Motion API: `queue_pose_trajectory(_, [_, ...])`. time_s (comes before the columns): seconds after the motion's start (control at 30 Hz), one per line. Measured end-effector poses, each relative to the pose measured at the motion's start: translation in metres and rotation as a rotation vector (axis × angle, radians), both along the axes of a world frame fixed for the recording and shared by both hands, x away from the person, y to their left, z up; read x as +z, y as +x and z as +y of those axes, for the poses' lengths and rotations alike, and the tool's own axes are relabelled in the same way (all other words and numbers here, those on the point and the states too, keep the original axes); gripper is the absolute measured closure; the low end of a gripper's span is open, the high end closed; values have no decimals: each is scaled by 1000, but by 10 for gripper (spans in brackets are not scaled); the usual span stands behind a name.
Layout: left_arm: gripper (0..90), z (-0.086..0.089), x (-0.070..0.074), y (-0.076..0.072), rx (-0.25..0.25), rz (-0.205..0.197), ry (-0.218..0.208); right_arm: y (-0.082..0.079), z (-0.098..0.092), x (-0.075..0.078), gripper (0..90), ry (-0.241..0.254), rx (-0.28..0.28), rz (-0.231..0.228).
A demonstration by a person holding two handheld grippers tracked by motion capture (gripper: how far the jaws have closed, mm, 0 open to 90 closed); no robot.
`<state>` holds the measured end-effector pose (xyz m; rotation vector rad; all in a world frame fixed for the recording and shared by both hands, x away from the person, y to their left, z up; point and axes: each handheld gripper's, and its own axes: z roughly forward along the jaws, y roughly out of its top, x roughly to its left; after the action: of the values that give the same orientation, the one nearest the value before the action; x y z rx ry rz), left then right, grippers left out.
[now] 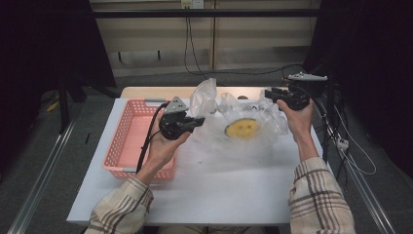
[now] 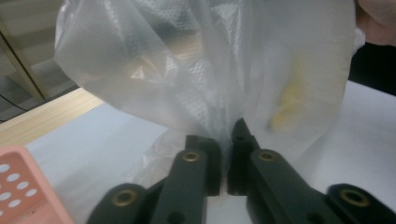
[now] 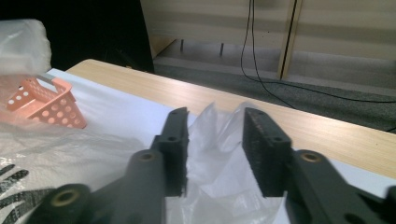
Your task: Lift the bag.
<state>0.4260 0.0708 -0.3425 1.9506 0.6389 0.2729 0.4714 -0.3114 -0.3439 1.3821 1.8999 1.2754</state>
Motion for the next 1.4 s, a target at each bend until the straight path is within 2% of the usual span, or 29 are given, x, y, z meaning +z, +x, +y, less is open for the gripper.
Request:
queue_pose_trajectory(0.17, [900,2,25,-6,-25,-10,-78,-6,-4,8,551,-2,3,-21])
queue_pose_trajectory(0.3, [900,3,37,-2,-4,9,-112,-5,-3,13,540,-2,-4,-30])
queue_pose_trajectory(0.4, [899,6,33,11,73,4,-102,-3,-2,12,517,-1,-12,-24])
queue_pose_trajectory(0.47, [895,8,24,21,108,25,-67,-2,-2,9,488,1,-8,-9])
queue_pose_trajectory(0.53, [889,9,15,27,130,28,-31,-3,-2,8,433,6,2,3])
queue_pose_trajectory(0.7, [817,14,6,28,141,29,-16,-17,-1,15,330,21,31,-24])
queue_pose_trajectory(0.8, [781,16,6,26,139,23,-7,-27,-1,19,260,0,25,-14])
queue_pose_trajectory(0.87, [758,17,6,25,136,22,-10,-35,-3,21,252,2,31,-12])
queue_pose_trajectory(0.97, [804,18,6,24,139,21,-1,-47,-10,27,213,9,16,-37])
queue_pose_trajectory(1.1, [781,19,4,27,149,41,-1,-62,-20,34,183,17,-4,-65])
queue_pose_trajectory(1.17, [711,17,3,26,154,40,0,-68,-21,35,175,-11,-13,-64])
queue_pose_trajectory(1.27, [466,17,2,23,165,29,20,-75,-22,33,167,-15,-12,-62])
queue_pose_trajectory(1.4, [247,23,1,16,163,15,24,-86,-20,27,162,-26,-7,-61])
